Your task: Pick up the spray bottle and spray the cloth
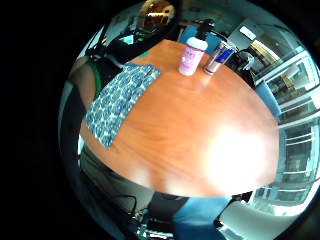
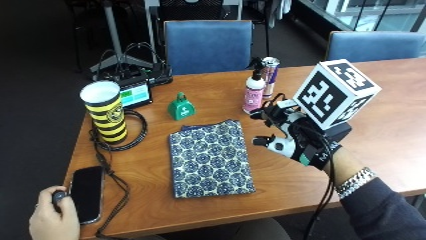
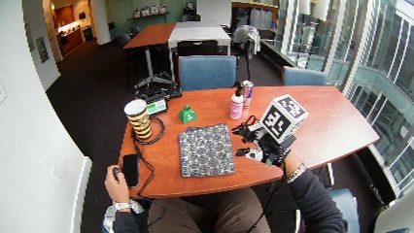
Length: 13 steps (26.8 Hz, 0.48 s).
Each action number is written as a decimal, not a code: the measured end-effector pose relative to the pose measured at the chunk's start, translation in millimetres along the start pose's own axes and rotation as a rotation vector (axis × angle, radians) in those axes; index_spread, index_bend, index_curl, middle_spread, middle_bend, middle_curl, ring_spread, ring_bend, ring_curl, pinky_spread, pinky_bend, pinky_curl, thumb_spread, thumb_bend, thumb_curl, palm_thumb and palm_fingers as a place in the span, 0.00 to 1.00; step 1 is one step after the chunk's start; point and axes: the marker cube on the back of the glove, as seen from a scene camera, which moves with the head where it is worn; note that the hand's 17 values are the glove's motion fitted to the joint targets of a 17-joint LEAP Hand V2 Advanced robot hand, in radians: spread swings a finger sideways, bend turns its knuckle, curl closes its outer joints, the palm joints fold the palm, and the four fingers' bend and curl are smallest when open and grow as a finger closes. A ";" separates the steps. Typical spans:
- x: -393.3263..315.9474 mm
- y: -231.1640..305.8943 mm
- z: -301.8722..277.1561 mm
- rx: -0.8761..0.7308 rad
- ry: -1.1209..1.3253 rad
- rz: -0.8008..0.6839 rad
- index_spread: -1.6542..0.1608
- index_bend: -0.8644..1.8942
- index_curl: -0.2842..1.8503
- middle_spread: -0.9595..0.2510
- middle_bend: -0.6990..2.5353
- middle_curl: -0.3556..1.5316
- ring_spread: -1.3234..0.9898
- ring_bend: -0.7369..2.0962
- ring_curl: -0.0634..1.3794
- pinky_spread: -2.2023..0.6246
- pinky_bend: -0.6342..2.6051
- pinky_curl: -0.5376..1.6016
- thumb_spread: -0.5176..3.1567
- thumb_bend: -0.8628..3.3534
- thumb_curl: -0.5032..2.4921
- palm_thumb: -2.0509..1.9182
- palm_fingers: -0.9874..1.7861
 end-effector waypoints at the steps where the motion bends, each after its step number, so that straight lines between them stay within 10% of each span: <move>1: 5.5 -7.6 -0.5 0.023 -0.004 0.023 0.69 0.37 0.26 0.69 0.28 0.35 0.52 0.40 0.24 0.84 0.28 0.38 0.43 0.21 0.24 0.61 0.63; 13: 64.4 -74.7 -27.4 0.394 0.010 0.399 0.71 0.37 0.27 0.67 0.28 0.37 0.51 0.42 0.27 0.82 0.26 0.39 0.46 0.22 0.26 0.66 0.69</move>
